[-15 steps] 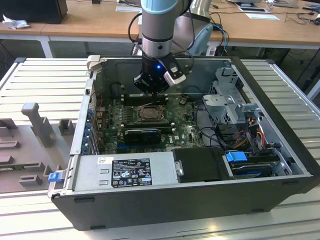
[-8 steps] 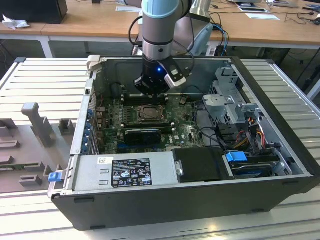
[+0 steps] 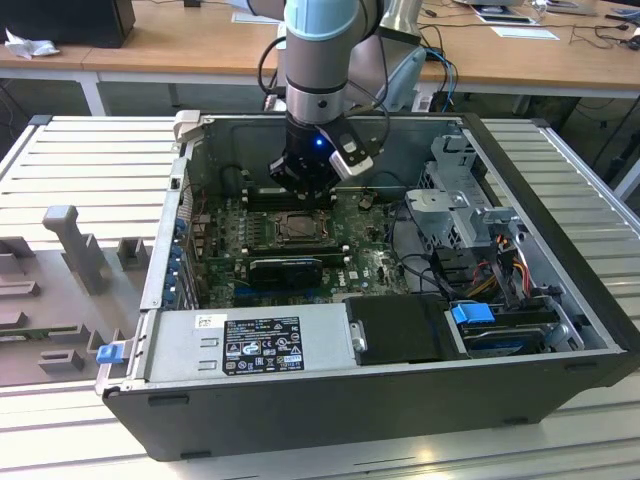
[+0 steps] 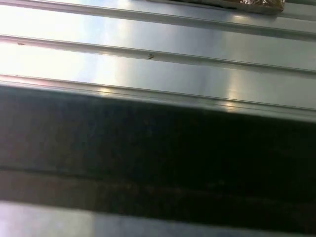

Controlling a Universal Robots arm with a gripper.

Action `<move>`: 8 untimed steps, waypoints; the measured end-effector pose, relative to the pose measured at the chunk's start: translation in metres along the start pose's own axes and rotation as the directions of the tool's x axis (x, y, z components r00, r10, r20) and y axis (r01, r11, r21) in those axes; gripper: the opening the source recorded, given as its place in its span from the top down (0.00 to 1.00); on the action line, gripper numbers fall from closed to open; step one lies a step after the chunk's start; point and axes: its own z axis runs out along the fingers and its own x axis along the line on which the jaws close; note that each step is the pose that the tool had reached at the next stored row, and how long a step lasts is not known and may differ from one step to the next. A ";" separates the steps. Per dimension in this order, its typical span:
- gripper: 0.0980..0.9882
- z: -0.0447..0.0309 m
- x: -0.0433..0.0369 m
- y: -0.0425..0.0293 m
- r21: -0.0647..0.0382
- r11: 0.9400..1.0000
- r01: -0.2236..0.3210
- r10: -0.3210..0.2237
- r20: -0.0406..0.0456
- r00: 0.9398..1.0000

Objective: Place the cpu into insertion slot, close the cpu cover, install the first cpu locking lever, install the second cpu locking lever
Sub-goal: 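Install the first cpu locking lever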

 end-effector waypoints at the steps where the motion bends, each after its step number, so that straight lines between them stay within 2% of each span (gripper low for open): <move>1: 0.99 0.0004 0.0000 0.0000 0.003 1.000 0.000 0.000 0.000 1.000; 5: 0.99 0.0028 -0.0001 0.0000 0.008 1.000 0.004 -0.004 -0.001 1.000; 8: 0.99 0.0033 -0.0004 0.0000 0.004 1.000 0.008 -0.008 -0.001 1.000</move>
